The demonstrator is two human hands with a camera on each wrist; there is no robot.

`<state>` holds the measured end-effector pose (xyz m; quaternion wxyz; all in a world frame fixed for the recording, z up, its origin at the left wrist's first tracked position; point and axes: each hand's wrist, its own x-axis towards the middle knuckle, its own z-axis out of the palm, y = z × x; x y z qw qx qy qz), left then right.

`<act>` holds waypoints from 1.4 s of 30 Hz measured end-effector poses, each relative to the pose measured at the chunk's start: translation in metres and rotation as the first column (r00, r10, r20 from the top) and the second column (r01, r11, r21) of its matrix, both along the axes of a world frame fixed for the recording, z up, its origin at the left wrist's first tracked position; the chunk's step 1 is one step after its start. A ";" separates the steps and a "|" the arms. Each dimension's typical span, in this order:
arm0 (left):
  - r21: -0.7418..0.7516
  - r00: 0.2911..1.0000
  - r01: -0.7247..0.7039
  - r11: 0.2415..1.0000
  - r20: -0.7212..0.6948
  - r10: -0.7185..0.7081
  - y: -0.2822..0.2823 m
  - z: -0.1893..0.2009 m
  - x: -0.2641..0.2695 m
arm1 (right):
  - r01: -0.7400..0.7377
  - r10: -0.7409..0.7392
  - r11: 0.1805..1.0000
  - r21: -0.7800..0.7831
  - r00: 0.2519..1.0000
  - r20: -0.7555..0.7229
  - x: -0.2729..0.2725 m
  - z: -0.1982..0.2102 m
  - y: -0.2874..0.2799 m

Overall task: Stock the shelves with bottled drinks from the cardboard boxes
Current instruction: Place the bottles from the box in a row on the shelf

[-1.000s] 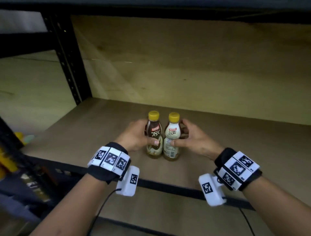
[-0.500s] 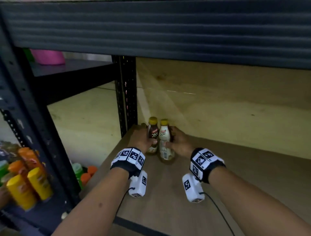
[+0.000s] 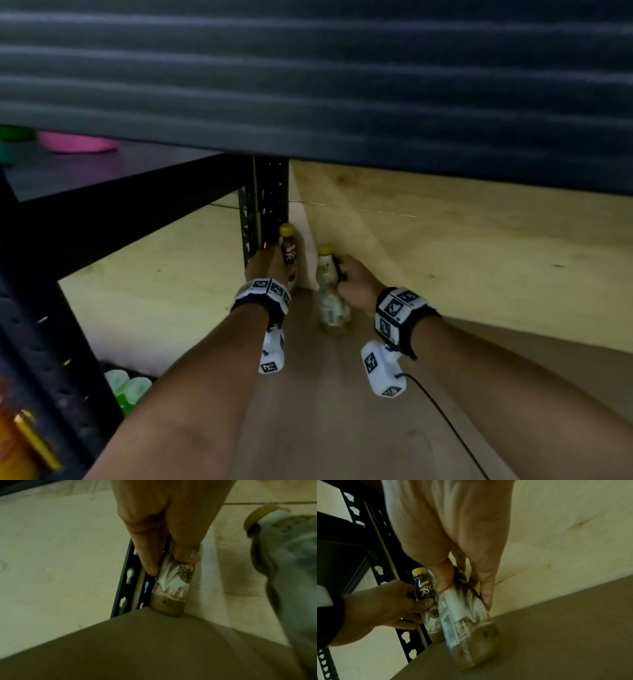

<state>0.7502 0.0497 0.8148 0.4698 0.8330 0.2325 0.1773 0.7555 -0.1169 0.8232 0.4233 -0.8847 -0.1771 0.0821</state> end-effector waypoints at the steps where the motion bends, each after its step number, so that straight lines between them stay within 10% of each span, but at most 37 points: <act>1: -0.051 0.999 -0.036 0.998 -0.002 0.036 0.001 0.001 -0.004 | -0.004 0.003 1.000 0.030 1.000 0.027 0.004 -0.002 0.005; 9: 0.026 0.993 -0.082 0.996 -0.085 0.084 -0.008 0.009 -0.009 | 0.167 -0.193 0.976 0.142 0.961 0.196 0.005 -0.011 0.031; 14: 0.200 0.956 0.134 0.971 -0.284 -0.074 -0.003 -0.009 -0.003 | 0.266 -0.295 0.947 0.178 0.942 0.161 0.005 -0.014 0.039; 21: 0.208 0.964 0.171 0.963 -0.239 -0.119 -0.012 0.003 -0.043 | 0.173 -0.180 0.975 0.142 0.983 0.040 -0.014 -0.010 0.004; 29: 0.285 0.913 0.373 0.883 -0.285 -0.294 -0.070 0.018 -0.097 | -0.094 0.115 0.968 -0.234 0.990 0.079 -0.088 0.021 -0.120; 42: 0.185 0.705 0.709 0.680 -0.209 -0.678 -0.292 -0.008 -0.232 | -0.104 0.134 0.879 -0.466 0.990 0.031 -0.231 0.013 -0.341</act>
